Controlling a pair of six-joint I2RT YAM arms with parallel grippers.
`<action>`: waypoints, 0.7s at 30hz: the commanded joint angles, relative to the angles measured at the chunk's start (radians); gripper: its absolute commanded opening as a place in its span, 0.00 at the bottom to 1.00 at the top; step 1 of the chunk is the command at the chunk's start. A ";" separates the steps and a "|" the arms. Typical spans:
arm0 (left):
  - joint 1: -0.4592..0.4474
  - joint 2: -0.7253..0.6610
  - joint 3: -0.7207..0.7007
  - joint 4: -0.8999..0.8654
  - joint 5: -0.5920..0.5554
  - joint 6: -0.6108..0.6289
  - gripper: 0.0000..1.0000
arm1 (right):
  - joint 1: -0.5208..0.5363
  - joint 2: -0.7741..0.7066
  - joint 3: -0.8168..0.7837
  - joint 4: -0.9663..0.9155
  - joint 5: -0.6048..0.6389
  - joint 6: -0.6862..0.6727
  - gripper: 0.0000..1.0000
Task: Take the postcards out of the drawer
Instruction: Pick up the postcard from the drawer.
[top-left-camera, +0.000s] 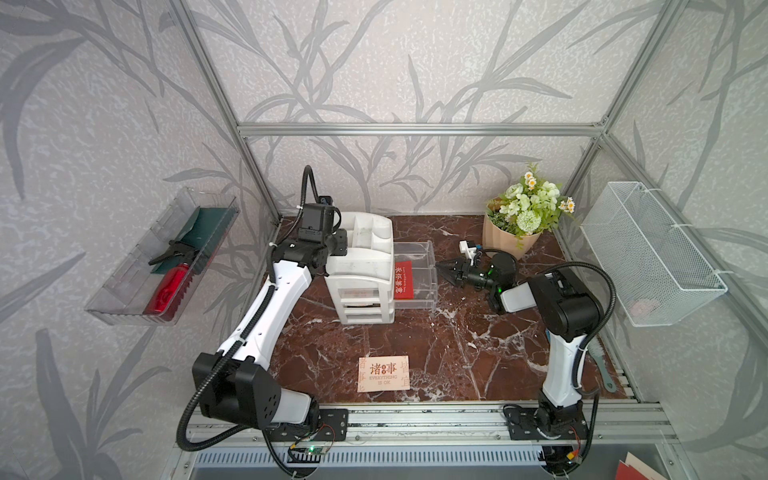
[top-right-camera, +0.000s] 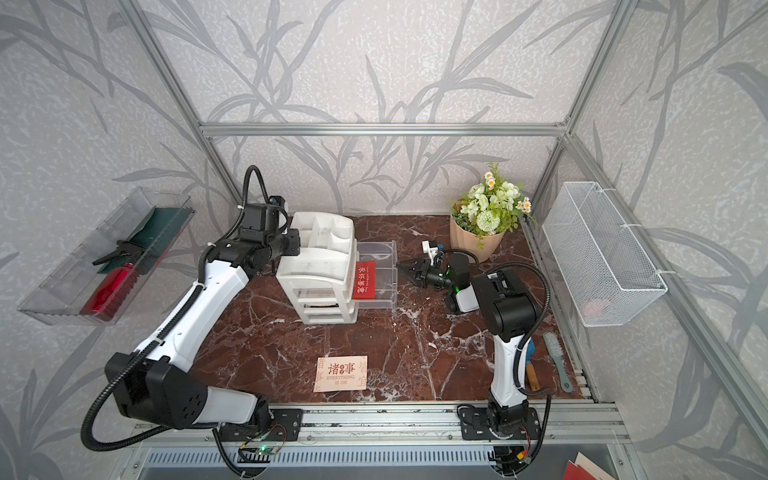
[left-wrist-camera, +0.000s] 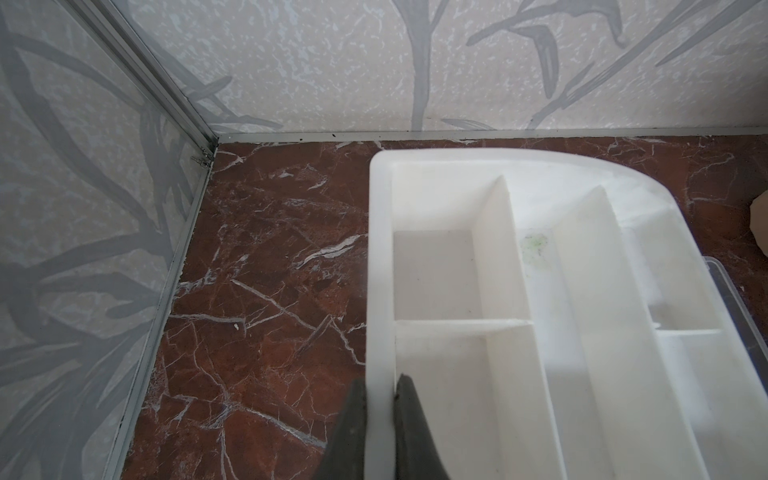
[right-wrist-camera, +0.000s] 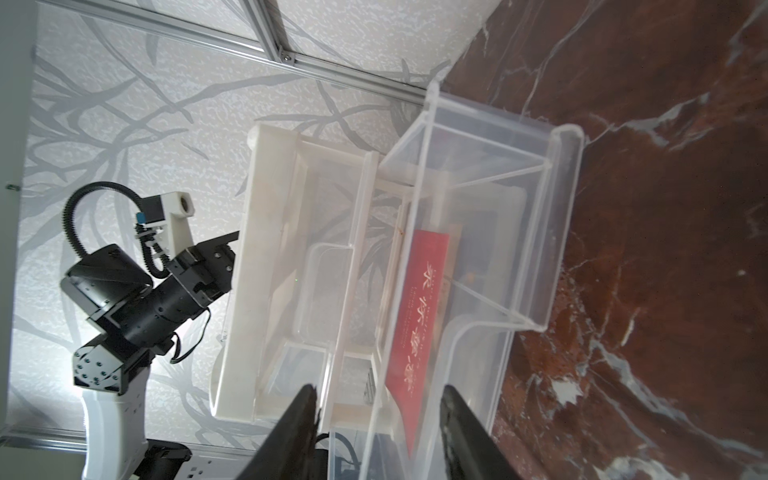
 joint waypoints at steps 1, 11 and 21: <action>0.020 0.004 -0.041 -0.049 -0.035 -0.017 0.00 | -0.006 -0.145 0.045 -0.282 0.018 -0.214 0.49; 0.023 0.002 -0.062 -0.025 -0.031 -0.016 0.00 | 0.094 -0.506 0.211 -1.211 0.409 -0.730 0.60; 0.023 -0.008 -0.080 -0.022 -0.017 -0.015 0.02 | 0.323 -0.471 0.432 -1.529 0.723 -0.776 0.58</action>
